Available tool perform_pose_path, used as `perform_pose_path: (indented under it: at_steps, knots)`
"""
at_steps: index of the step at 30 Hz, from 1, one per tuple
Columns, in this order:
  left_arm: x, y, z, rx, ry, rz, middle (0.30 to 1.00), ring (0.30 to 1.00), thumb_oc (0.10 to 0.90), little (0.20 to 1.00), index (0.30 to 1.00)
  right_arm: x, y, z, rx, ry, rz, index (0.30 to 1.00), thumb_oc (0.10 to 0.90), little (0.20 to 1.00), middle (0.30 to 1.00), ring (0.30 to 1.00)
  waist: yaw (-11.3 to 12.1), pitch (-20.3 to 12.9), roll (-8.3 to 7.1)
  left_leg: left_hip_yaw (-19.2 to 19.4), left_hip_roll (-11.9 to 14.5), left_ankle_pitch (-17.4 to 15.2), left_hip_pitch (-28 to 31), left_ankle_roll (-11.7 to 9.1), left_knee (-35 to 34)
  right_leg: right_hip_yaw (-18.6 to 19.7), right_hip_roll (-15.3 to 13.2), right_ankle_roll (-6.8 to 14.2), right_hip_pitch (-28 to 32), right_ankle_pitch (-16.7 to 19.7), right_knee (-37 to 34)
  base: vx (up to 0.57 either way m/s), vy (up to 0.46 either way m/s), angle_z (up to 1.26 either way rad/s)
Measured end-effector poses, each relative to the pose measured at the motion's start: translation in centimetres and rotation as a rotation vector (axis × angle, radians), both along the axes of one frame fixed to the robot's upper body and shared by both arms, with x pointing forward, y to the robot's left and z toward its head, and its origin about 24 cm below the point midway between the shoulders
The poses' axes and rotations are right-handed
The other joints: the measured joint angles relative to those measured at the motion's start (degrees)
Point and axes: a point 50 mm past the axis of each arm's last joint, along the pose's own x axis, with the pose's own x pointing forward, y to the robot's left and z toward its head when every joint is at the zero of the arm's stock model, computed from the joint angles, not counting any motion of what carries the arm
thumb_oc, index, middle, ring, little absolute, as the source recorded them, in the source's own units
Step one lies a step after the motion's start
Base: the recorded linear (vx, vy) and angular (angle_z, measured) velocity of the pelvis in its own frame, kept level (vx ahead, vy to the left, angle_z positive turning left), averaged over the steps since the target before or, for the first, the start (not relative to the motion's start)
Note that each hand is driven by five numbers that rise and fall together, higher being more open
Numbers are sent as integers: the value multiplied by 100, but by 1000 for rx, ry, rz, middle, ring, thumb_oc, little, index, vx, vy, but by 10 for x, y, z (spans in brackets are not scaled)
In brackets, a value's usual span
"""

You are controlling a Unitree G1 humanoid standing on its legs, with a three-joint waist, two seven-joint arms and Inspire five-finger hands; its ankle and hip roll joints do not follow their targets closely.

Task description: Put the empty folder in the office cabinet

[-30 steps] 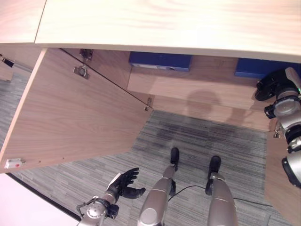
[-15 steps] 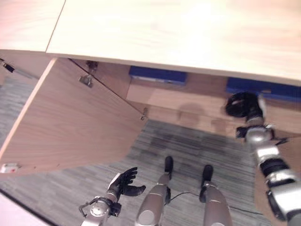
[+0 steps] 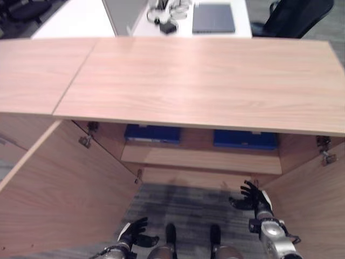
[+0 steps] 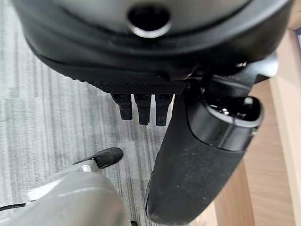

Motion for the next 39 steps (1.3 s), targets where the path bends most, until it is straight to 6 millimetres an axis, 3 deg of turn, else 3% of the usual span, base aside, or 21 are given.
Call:
perform_pose_path:
  at_steps: [5,8,9,11,12,13,15,16,17,18,20,21,22,23,25,27,29,31,33,34,39]
  knots:
    - [-9,1,-3,4,31,2,900,900,800,900,900,-6,2,-8,18,41,3,900,800,900,900,900,-48,-175,-45,-85,-32,-54,202,59,0,-70,-43,29,107,-136,316,7,78,9]
    - [-10,0,-3,0,31,3,900,900,800,900,900,-12,1,-13,21,72,-3,900,800,900,900,900,-41,-181,-56,-288,-110,-101,321,121,-1,-113,-191,223,-122,-565,1354,1,-57,47]
    - [-2,0,1,-13,-9,40,900,900,800,900,900,-24,1,-20,28,116,-16,900,800,900,900,900,-53,-175,52,-708,-43,-111,197,143,147,658,-91,460,-628,-907,2603,101,-89,141]
    - [7,6,7,-23,-60,100,900,900,800,900,900,-36,7,-28,54,152,-23,900,800,900,900,900,-63,-239,-43,-1158,-105,-111,28,144,161,1416,73,534,-607,-1186,2502,69,-86,152]
    - [13,11,10,-26,-84,136,900,900,800,900,900,-37,13,-30,73,161,-19,900,800,900,900,900,-44,-239,-89,-1396,-108,52,-24,336,144,1834,244,402,-521,-1311,2300,-1,-105,114]
    - [15,16,11,-25,-89,180,900,900,800,900,900,-35,17,-32,78,169,-4,900,800,900,900,900,-52,-233,-78,-1659,-101,136,-128,304,207,2392,519,309,-381,-1447,2017,10,-189,107]
    - [17,21,11,-21,-87,225,900,900,800,900,900,-35,19,-33,80,178,-2,900,800,900,900,900,61,-248,-154,-2069,-155,132,-194,265,103,2685,689,-35,-56,-1249,1402,-20,-236,126]
    - [17,16,9,-33,-78,229,900,900,800,900,900,-37,14,-34,65,187,-7,900,800,900,900,900,85,-239,-8,-2264,-105,106,-176,288,9,2346,692,-111,80,-1065,1244,-74,-225,159]
    - [16,16,9,-31,-77,225,900,900,800,900,900,-35,11,-34,55,192,-7,900,800,900,900,900,273,-243,60,-2367,-12,-444,-266,277,3,2188,807,-308,84,-958,1183,-55,-208,143]
    - [13,18,8,-18,-72,234,900,900,800,900,900,-32,12,-33,57,184,-3,900,800,900,900,900,326,-204,-34,-2366,-10,-669,-325,136,32,2013,744,-445,88,-842,1048,-52,-191,105]
    - [1,19,3,-11,-27,245,900,900,800,900,900,-29,11,-30,53,169,2,900,800,900,900,900,449,-213,-129,-2336,-165,-545,-387,-112,401,1731,574,-555,155,-650,782,-80,-187,57]
    - [-6,17,1,-16,-11,250,900,900,800,900,900,-29,7,-28,44,163,4,900,800,900,900,900,460,-236,-81,-2331,-170,-577,-364,-93,571,1616,599,-527,200,-591,672,-143,-193,79]
    - [-18,9,-5,-38,18,269,900,900,800,900,900,-33,-5,-26,10,168,8,900,800,900,900,900,457,-289,215,-2420,46,-381,-259,-73,541,1292,838,-510,241,-424,539,-118,-138,93]
    - [-17,6,-6,-47,20,282,900,900,800,900,900,-32,-9,-25,-3,173,4,900,800,900,900,900,509,-245,275,-2549,162,-88,-315,-308,453,1149,928,-531,217,-407,513,-114,-83,90]
    - [-17,7,-7,-55,28,304,900,900,800,900,900,-31,-9,-25,-7,175,6,900,800,900,900,900,571,-179,200,-2386,252,-238,-397,-336,347,974,899,-595,260,-376,310,-179,2,70]
    - [-16,10,-7,-51,47,325,900,900,800,900,900,-27,-7,-24,-15,165,17,900,800,900,900,900,519,35,-83,-984,500,-813,-577,-198,403,440,636,-711,336,-149,212,-224,0,96]
    - [-1,16,-1,-53,-6,367,900,900,800,900,900,-24,-5,-22,-13,149,20,900,800,900,900,900,410,166,-444,341,584,-696,-748,-360,914,109,180,-674,403,-135,47,-124,7,106]
    - [-1,14,-2,-59,-6,365,900,900,800,900,900,-18,-6,-18,-20,127,26,900,800,900,900,900,398,168,-466,295,565,-650,-535,-462,1144,75,-32,-528,458,-70,-58,-68,16,47]
    - [-3,6,-5,-86,6,356,900,900,800,900,900,-16,-11,-15,-37,123,27,900,800,900,900,900,288,152,-268,120,488,-620,124,-447,1150,-70,-222,-184,650,-97,-84,12,67,51]
    - [-7,0,-7,-100,19,359,900,900,800,900,900,-19,-16,-15,-49,129,21,900,800,900,900,900,146,78,-56,84,533,-592,341,-404,931,-200,-179,-51,720,-147,-46,83,118,84]
    - [-5,11,-4,-53,21,325,900,900,800,900,900,-24,15,-26,54,150,48,900,800,900,900,900,270,6,-344,-15,-120,-394,693,-25,226,-56,-700,314,848,-108,-130,43,93,34]
